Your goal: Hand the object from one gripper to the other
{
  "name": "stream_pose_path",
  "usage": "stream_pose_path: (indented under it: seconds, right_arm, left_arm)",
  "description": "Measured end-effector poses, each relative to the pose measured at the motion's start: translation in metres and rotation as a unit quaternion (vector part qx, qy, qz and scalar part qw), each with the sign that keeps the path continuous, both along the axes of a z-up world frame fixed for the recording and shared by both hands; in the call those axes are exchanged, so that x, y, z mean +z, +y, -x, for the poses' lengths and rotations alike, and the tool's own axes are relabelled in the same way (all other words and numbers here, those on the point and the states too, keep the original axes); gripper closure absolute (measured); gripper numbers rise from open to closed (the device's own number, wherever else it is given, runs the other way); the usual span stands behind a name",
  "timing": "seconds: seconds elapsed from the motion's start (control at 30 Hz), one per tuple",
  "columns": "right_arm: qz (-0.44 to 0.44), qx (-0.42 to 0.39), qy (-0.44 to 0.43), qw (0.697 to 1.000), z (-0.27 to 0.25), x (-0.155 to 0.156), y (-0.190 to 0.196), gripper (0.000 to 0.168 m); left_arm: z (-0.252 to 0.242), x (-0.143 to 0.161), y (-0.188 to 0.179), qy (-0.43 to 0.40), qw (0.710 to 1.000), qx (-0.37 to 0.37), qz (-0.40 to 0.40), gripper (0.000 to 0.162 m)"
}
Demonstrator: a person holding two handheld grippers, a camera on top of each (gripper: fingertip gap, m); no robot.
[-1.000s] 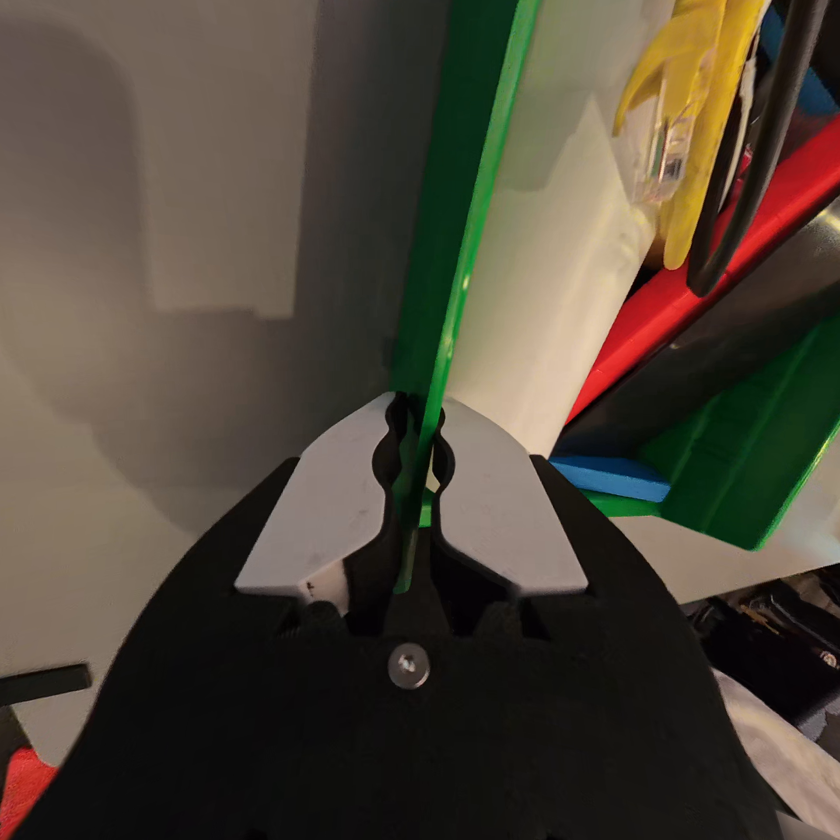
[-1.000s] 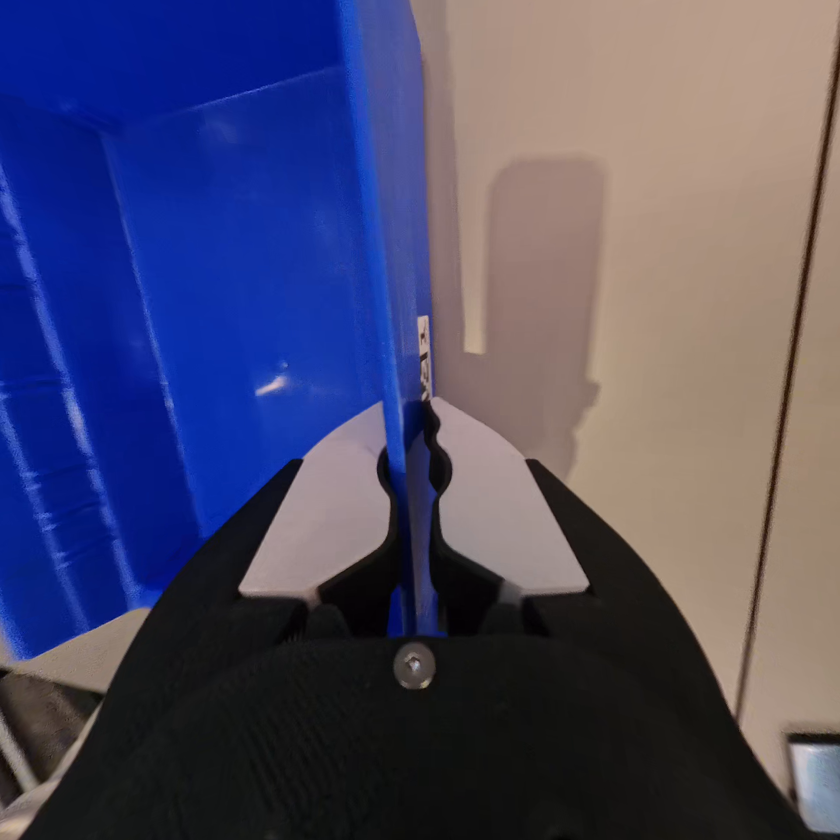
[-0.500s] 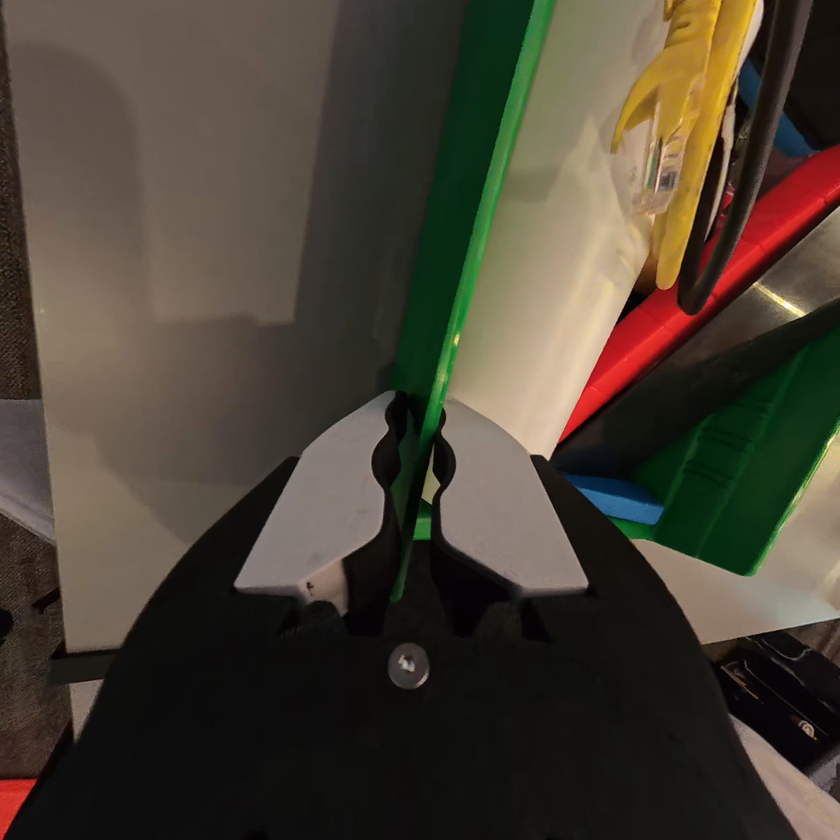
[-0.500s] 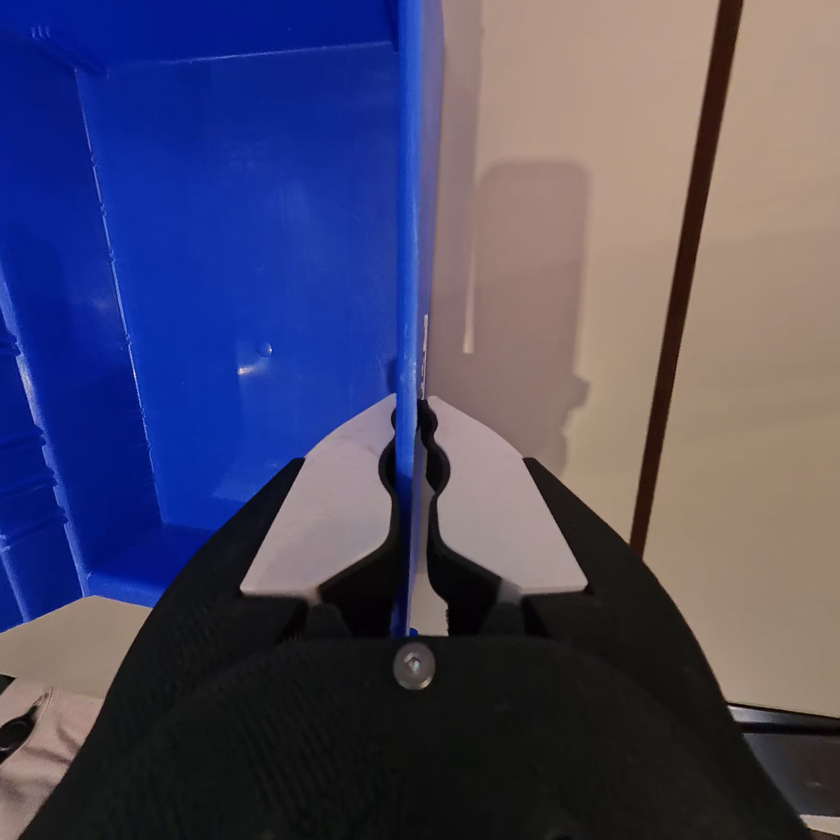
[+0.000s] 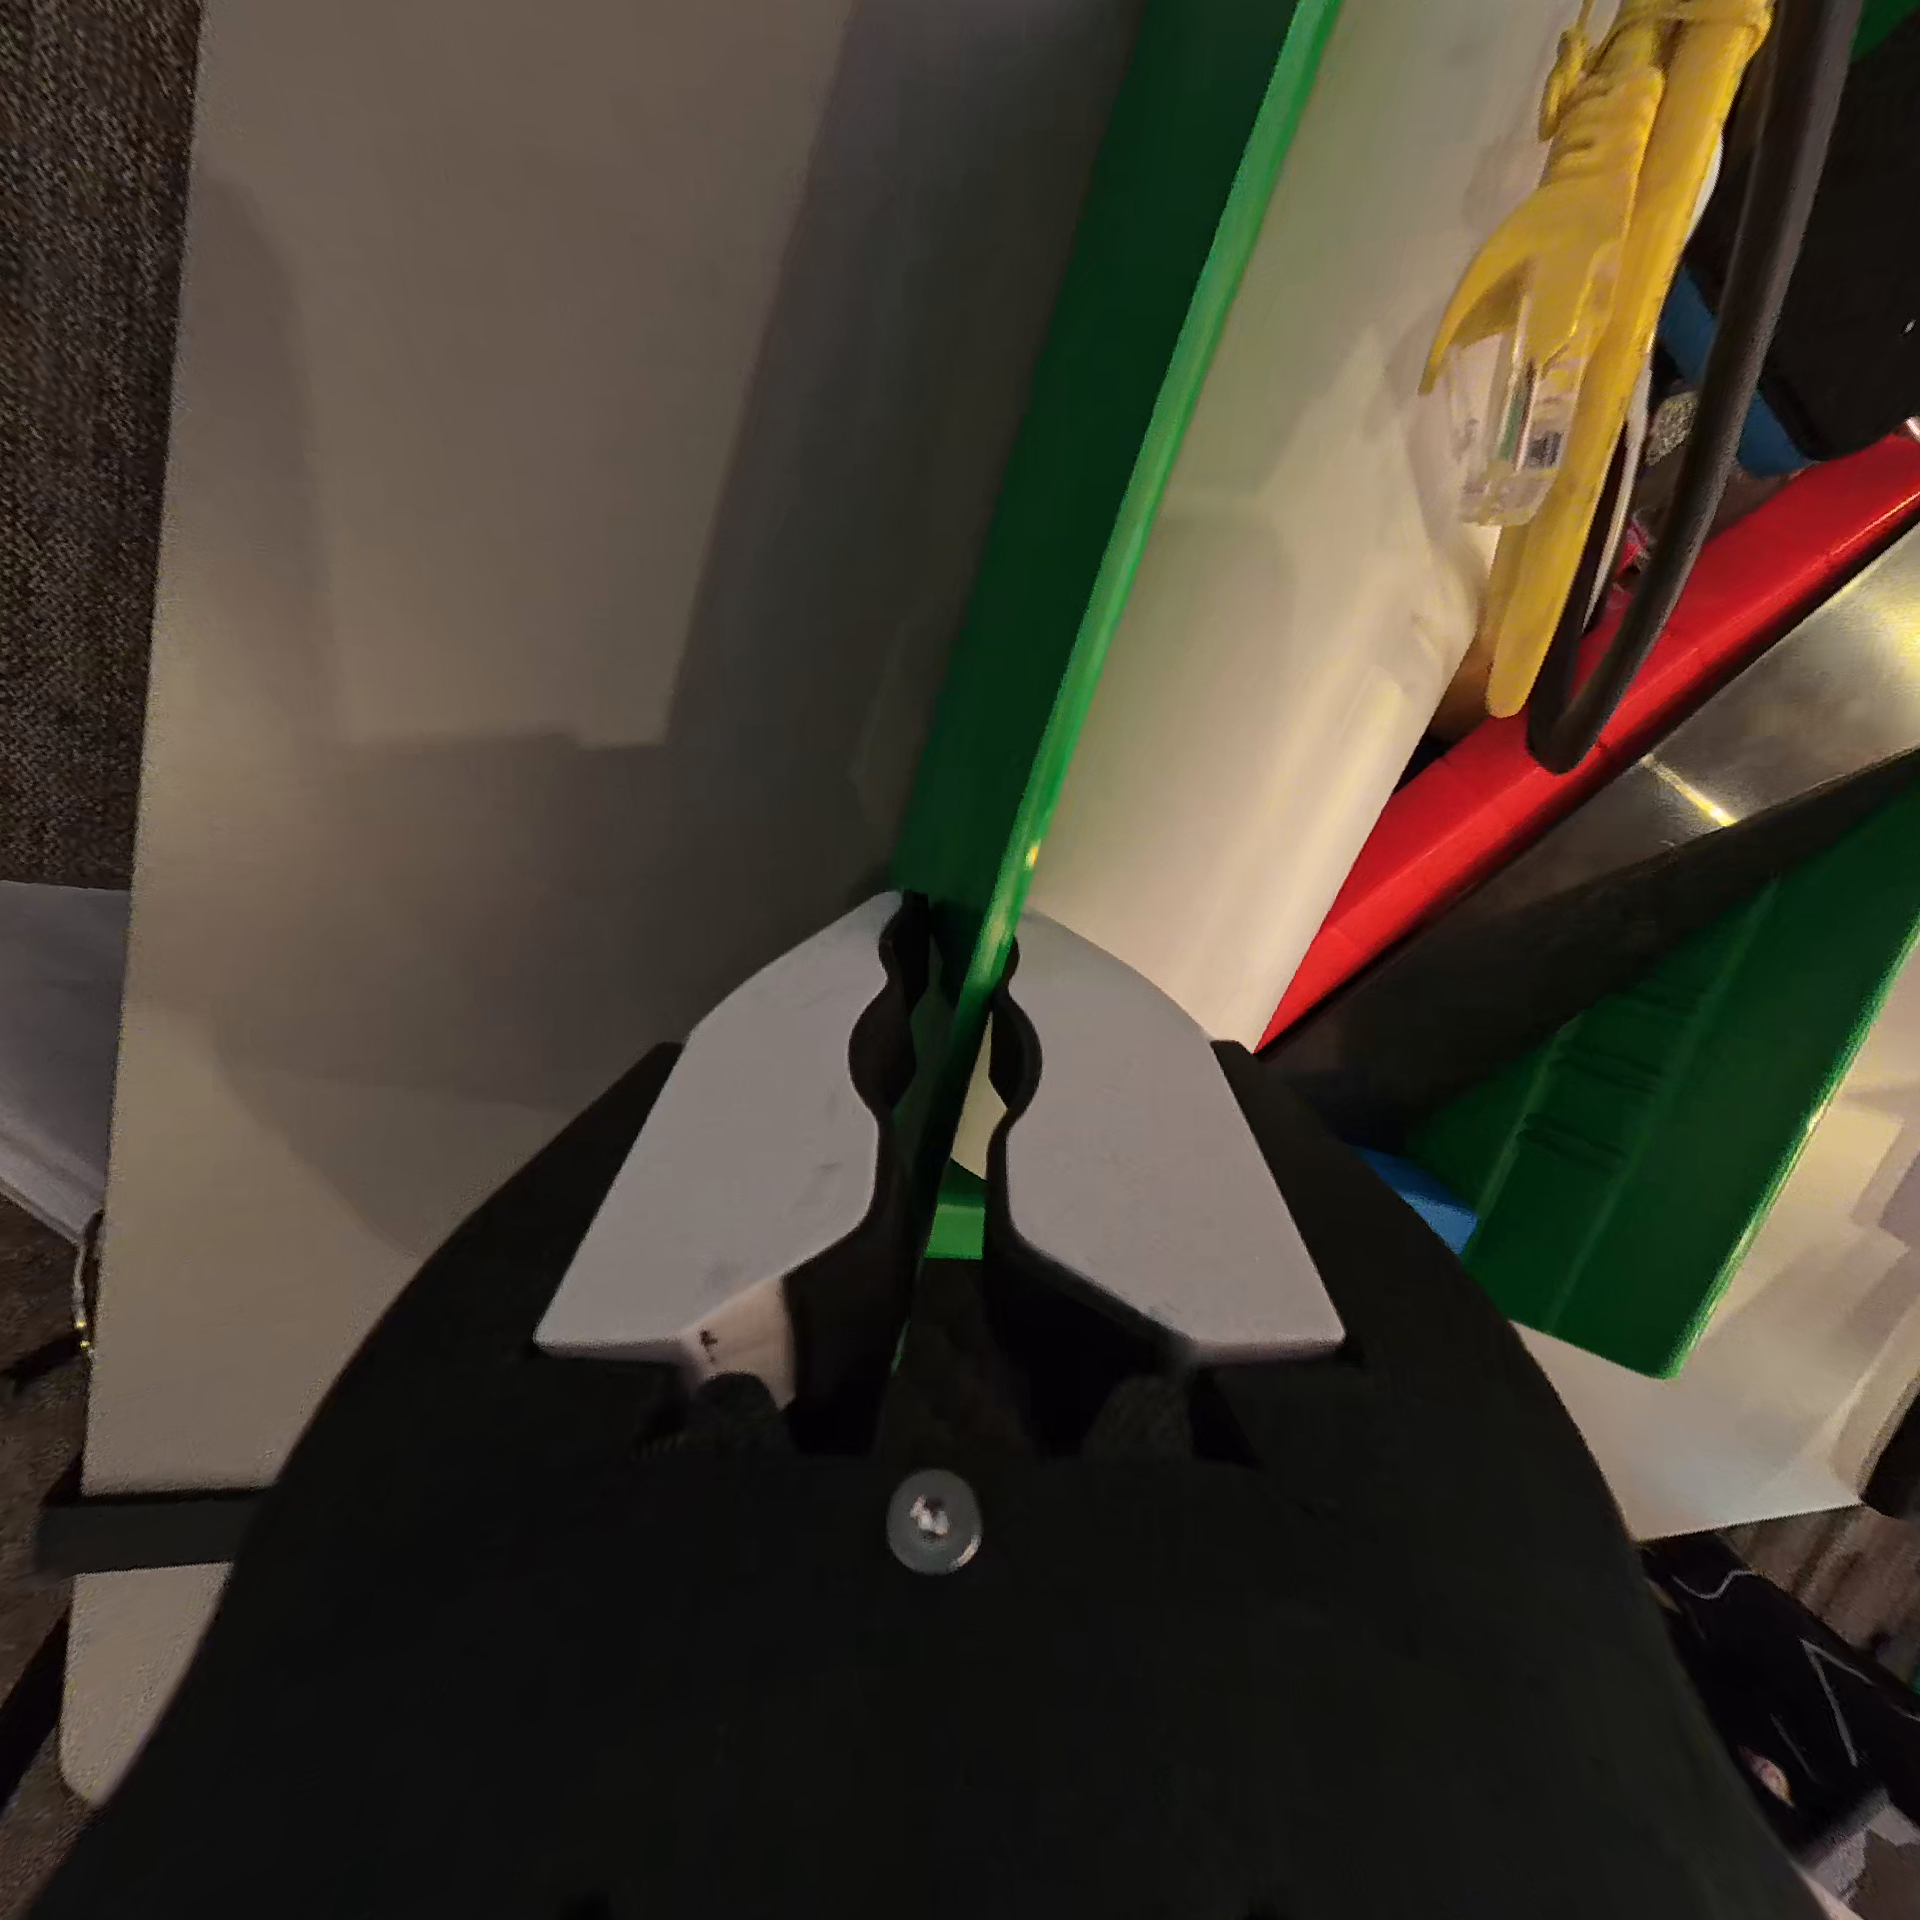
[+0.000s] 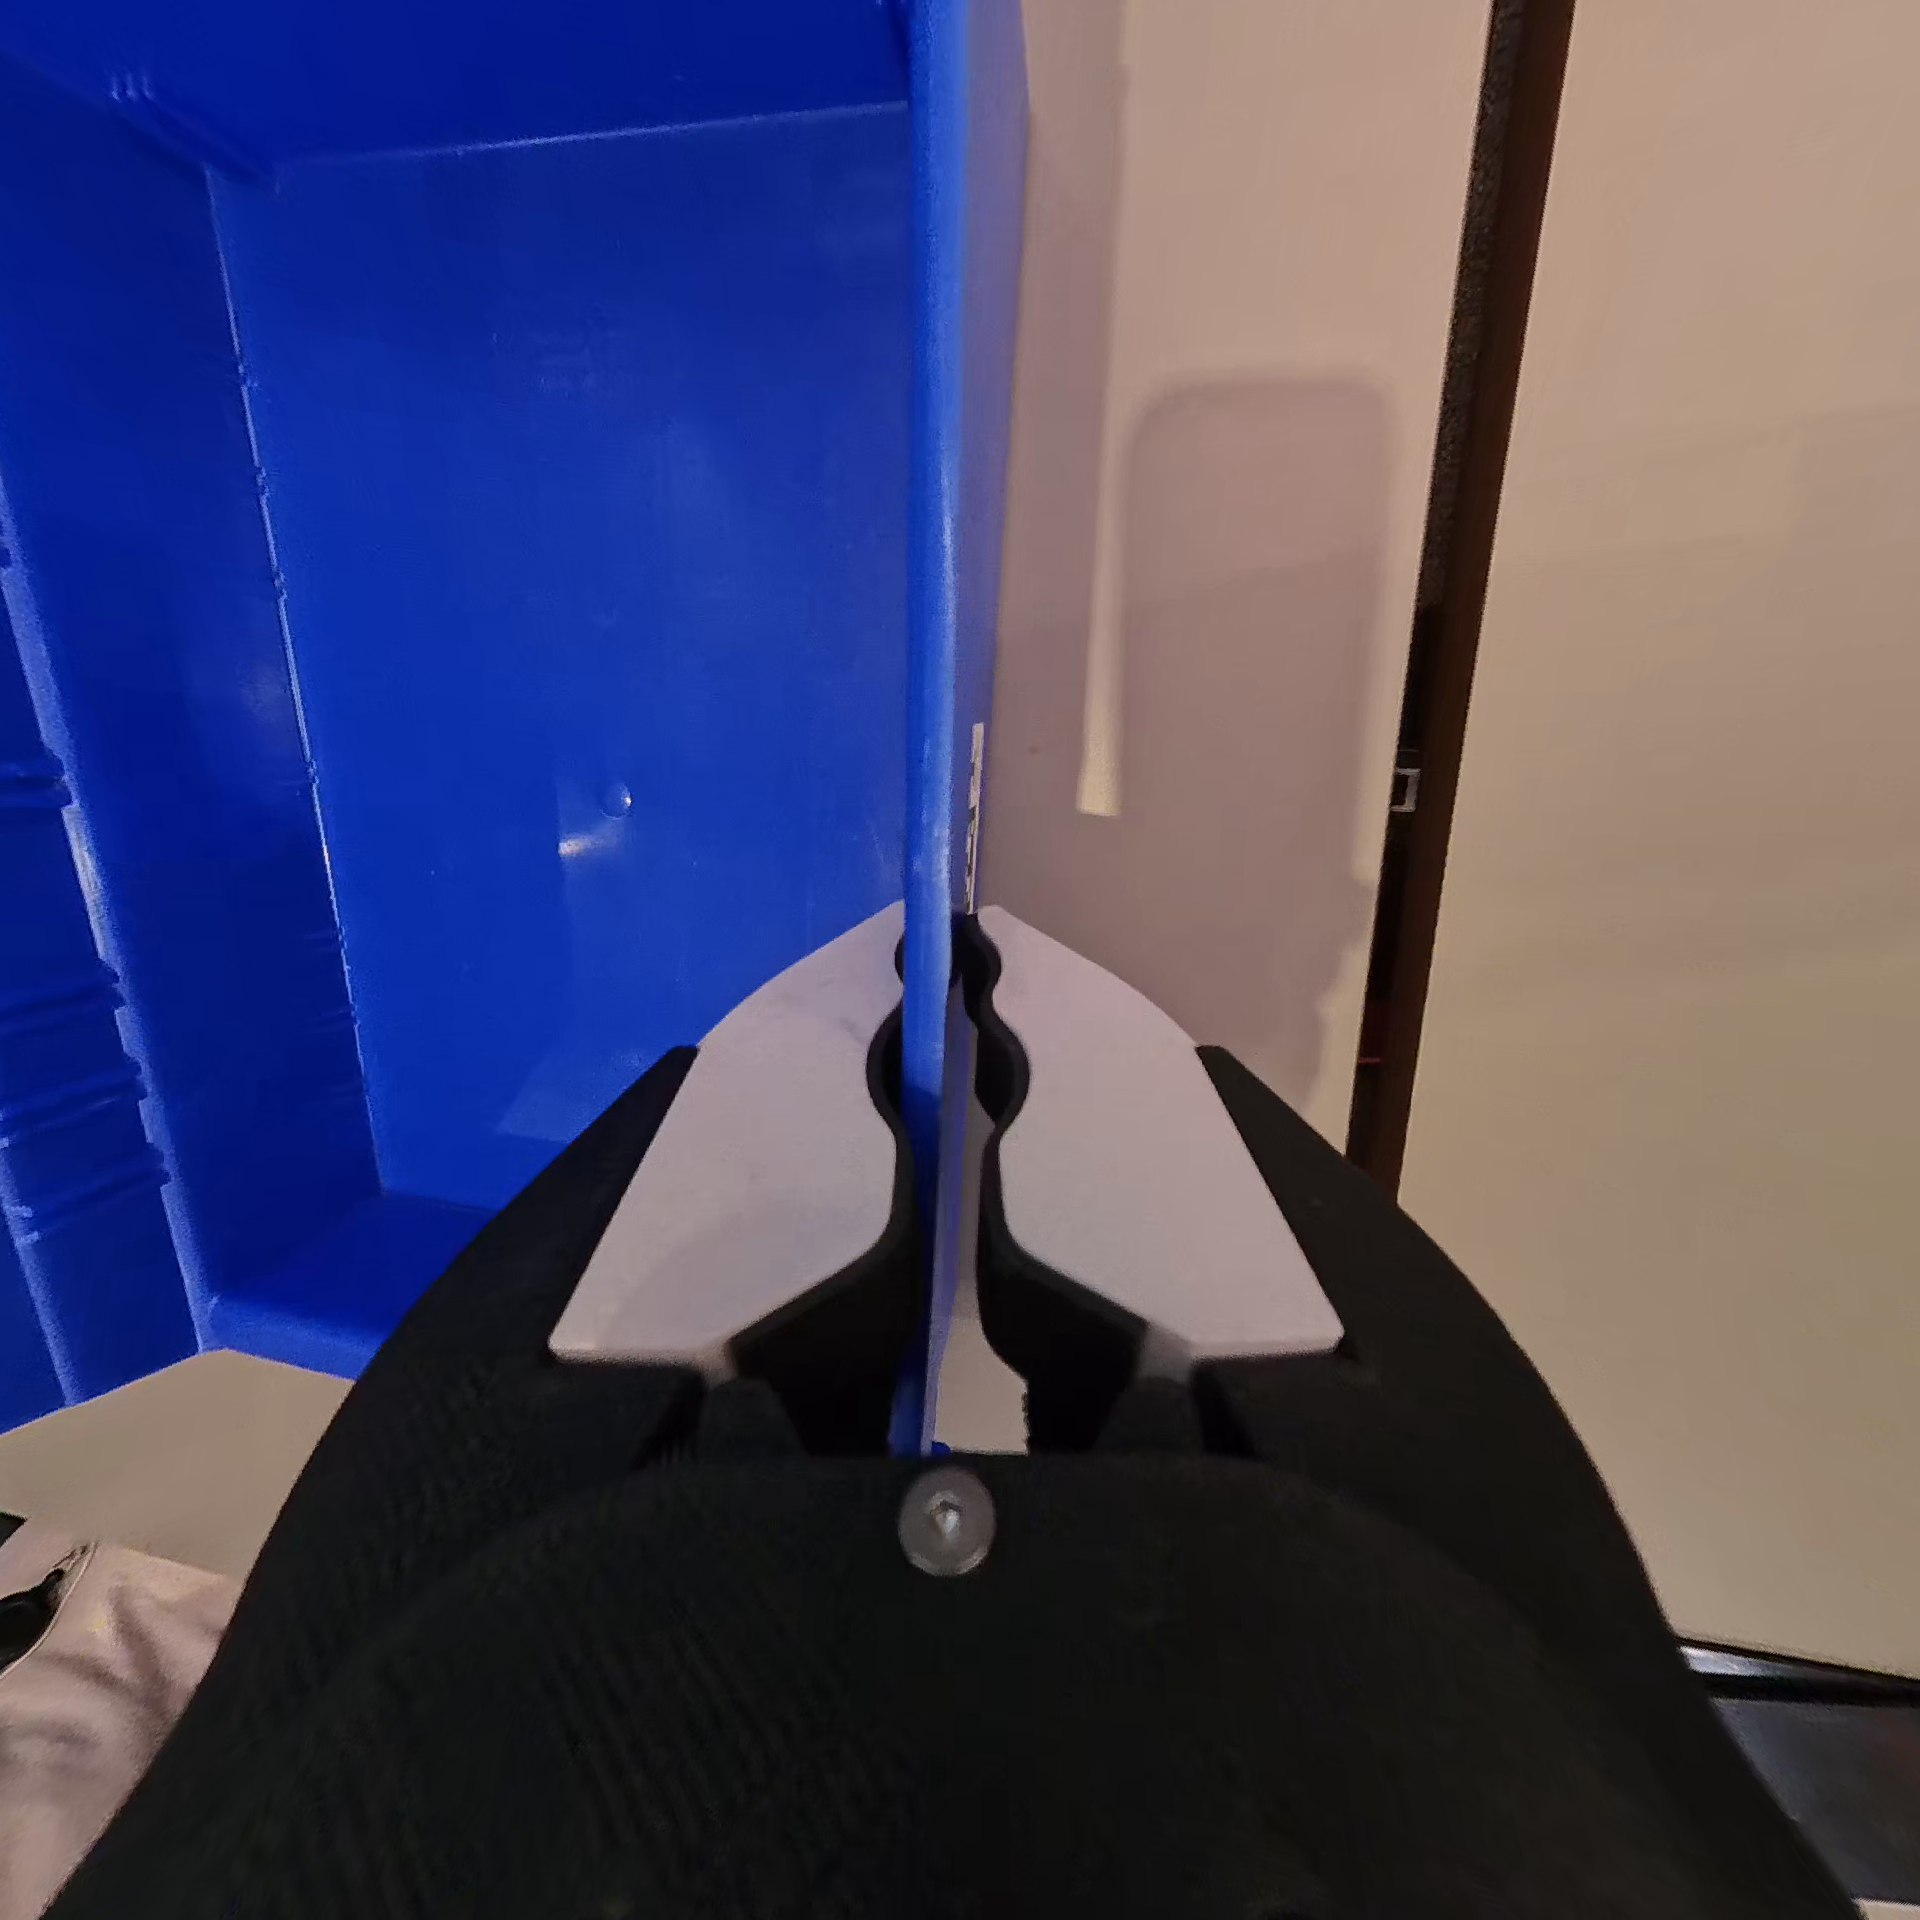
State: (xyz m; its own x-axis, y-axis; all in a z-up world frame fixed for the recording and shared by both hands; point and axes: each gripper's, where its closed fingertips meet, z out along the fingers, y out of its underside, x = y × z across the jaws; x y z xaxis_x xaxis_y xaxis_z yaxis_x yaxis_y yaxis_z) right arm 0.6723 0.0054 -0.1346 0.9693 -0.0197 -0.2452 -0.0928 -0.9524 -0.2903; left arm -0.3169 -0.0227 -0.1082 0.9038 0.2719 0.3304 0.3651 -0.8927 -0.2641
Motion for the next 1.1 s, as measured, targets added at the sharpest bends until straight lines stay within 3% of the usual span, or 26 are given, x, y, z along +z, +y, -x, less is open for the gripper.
stream_pose_path:
  seconds: [0.17, 0.43, 0.5, 0.6, 0.67, 0.77, 0.9, 0.97, 1.1]
  right_arm:
    - [0.0, 0.008, -0.015, 1.0, 0.0, 0.0, 0.0, 0.161]
    - [-0.005, 0.01, -0.029, 1.0, -0.002, -0.001, -0.003, 0.161]
    - [-0.013, 0.022, -0.043, 0.999, -0.002, 0.0, -0.004, 0.161]
    - [-0.046, 0.049, -0.071, 0.995, -0.003, 0.004, -0.003, 0.159]
    - [-0.084, 0.05, -0.076, 0.992, -0.003, 0.015, 0.002, 0.157]
    - [-0.157, 0.04, -0.072, 0.984, -0.002, 0.044, 0.012, 0.139]
    - [-0.307, 0.008, -0.105, 0.946, -0.004, 0.111, 0.026, 0.137]
    - [-0.413, 0.004, -0.128, 0.902, 0.004, 0.159, 0.03, 0.126]
    - [-0.615, 0.02, -0.154, 0.773, 0.053, 0.253, 0.014, 0.113]
  left_arm:
    - [-0.001, 0.0, 0.003, -0.008, 1.0, 0.008, 0.005, 0.152]
    - [-0.003, 0.0, 0.01, 0.054, 0.998, -0.022, -0.021, 0.154]
    - [0.001, 0.009, 0.015, 0.078, 0.995, -0.022, -0.056, 0.138]
    - [0.011, 0.034, 0.019, 0.136, 0.985, -0.024, -0.108, 0.132]
    - [0.025, 0.054, 0.016, 0.222, 0.967, -0.042, -0.12, 0.129]
    - [0.049, 0.095, 0.009, 0.414, 0.897, -0.089, -0.122, 0.125]
    - [0.058, 0.163, 0.0, 0.67, 0.718, -0.155, -0.108, 0.126]
    - [0.047, 0.189, -0.004, 0.737, 0.643, -0.183, -0.101, 0.126]
    - [0.018, 0.22, -0.009, 0.792, 0.563, -0.217, -0.095, 0.116]
